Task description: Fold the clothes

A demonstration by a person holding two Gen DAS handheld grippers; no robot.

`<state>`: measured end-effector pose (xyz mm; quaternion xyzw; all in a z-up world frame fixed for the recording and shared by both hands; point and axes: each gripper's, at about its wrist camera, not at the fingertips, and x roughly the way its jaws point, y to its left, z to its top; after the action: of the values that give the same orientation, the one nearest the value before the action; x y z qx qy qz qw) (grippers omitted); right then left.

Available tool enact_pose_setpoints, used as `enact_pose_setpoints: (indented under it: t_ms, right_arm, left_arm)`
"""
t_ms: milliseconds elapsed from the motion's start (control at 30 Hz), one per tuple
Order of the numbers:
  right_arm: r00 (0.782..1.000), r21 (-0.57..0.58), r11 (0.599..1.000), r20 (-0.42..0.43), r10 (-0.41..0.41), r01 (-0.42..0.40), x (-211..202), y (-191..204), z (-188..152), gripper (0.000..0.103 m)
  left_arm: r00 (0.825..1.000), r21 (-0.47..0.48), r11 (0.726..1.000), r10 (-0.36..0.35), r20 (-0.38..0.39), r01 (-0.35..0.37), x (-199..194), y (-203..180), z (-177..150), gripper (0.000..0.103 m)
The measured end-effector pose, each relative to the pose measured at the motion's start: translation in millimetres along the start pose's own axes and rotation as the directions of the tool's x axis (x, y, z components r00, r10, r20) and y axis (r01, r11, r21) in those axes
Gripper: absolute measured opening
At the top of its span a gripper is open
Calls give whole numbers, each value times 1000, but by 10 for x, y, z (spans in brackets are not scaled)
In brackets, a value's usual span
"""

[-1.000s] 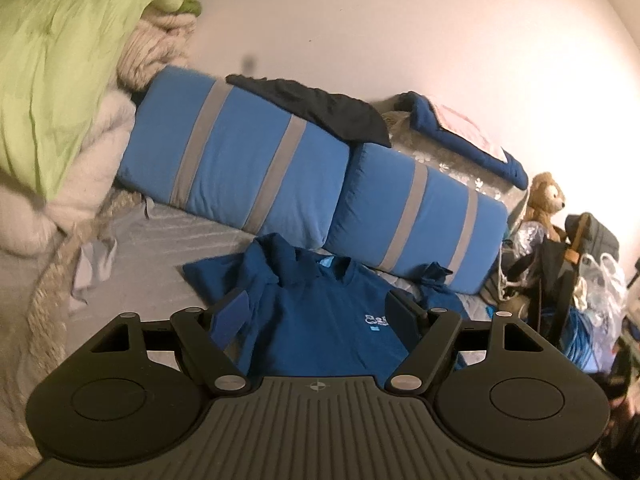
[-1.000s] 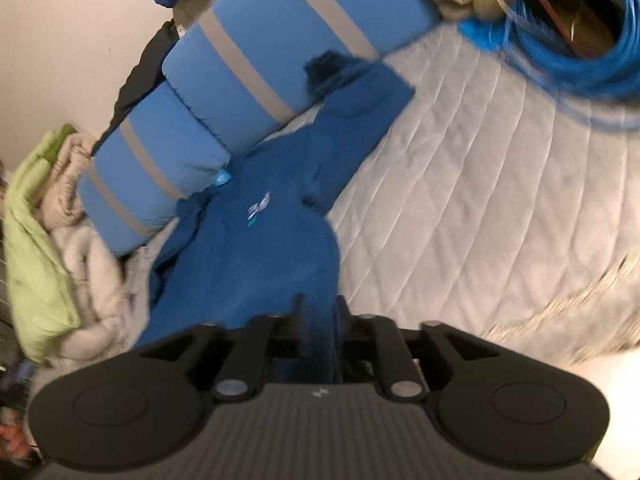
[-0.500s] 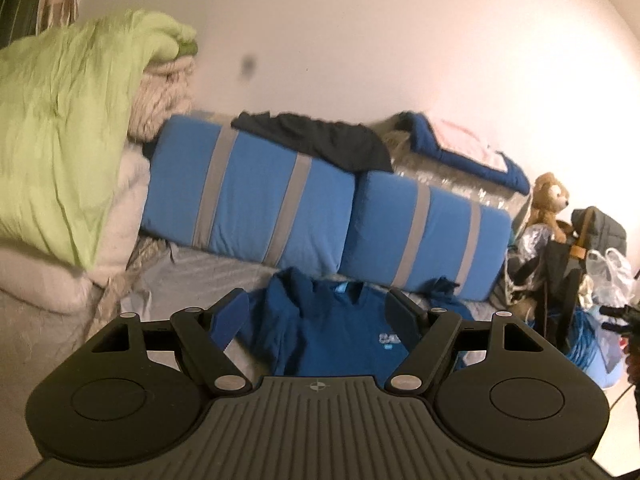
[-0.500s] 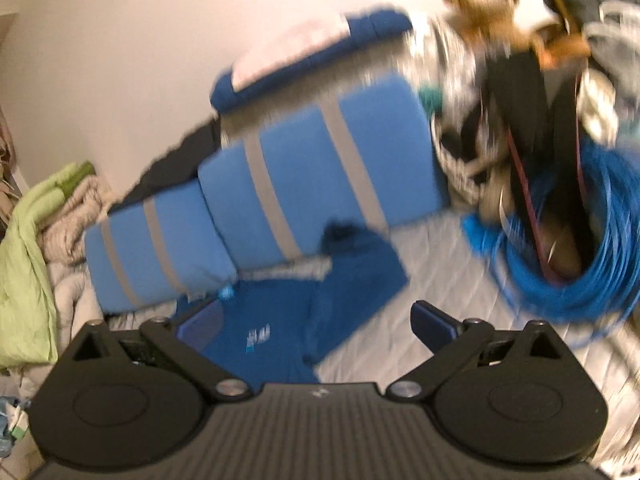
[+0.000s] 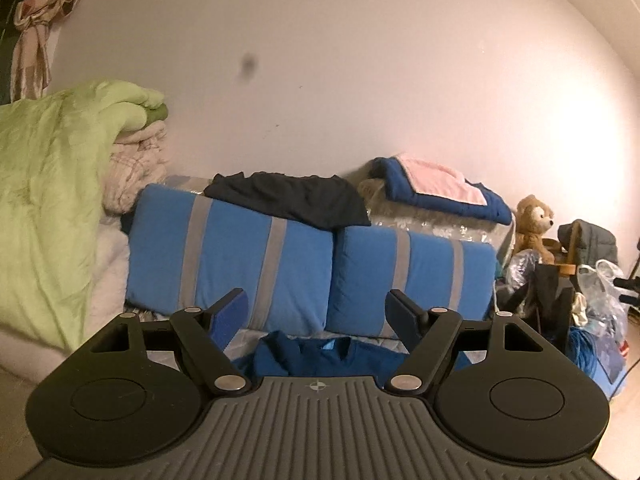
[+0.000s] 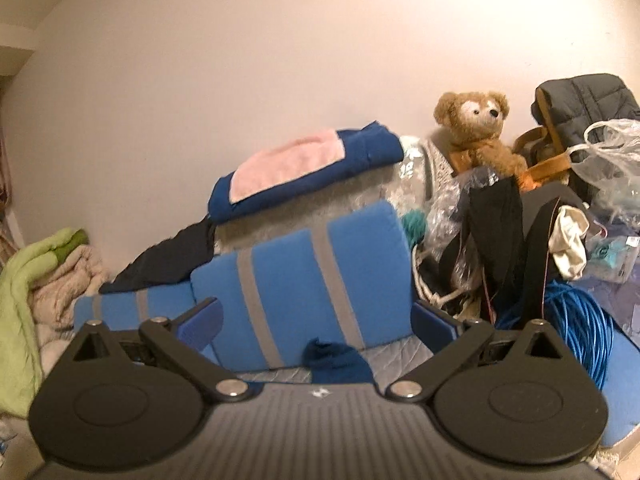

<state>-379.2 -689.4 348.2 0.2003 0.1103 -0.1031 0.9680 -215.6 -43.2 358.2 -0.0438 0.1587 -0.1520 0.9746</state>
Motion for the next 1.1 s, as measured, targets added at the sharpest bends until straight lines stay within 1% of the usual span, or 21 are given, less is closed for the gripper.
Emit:
enact_pose_setpoints:
  t_ms: [133, 200, 333, 433, 500, 600, 733, 967, 1100]
  right_arm:
    - [1000, 17, 1000, 12, -16, 15, 144, -74, 65, 103]
    - [1000, 23, 999, 12, -23, 23, 193, -98, 100, 103]
    - [999, 13, 999, 36, -37, 37, 238, -97, 209, 103]
    - [997, 0, 999, 66, -45, 45, 276, -83, 301, 103]
    - [994, -12, 998, 91, -58, 59, 337, -75, 378, 103]
    - [991, -11, 997, 107, -79, 81, 489, -89, 480, 103]
    - [987, -4, 994, 123, -106, 108, 673, -113, 597, 103]
    - [982, -37, 989, 127, -139, 145, 930, -141, 442, 103]
    - [990, -57, 989, 38, -133, 135, 1210, -172, 88, 103]
  left_arm:
    - [1000, 9, 1000, -9, -11, 9, 270, -65, 48, 75]
    - [1000, 8, 1000, -20, -14, 20, 335, -79, 95, 75]
    - [999, 17, 999, -33, 23, 33, 409, -97, 206, 75]
    - [998, 46, 998, -40, 50, 38, 514, -121, 293, 75]
    - [998, 62, 997, -38, 54, 34, 640, -130, 351, 75]
    - [998, 50, 998, -33, 55, 30, 847, -105, 430, 75]
    - [998, 42, 999, -23, 50, 21, 1078, -109, 392, 75]
    - [999, 37, 999, -3, 42, 2, 1469, -131, 284, 75]
    - [1000, 43, 999, -20, 1, 20, 1750, -295, 8, 75]
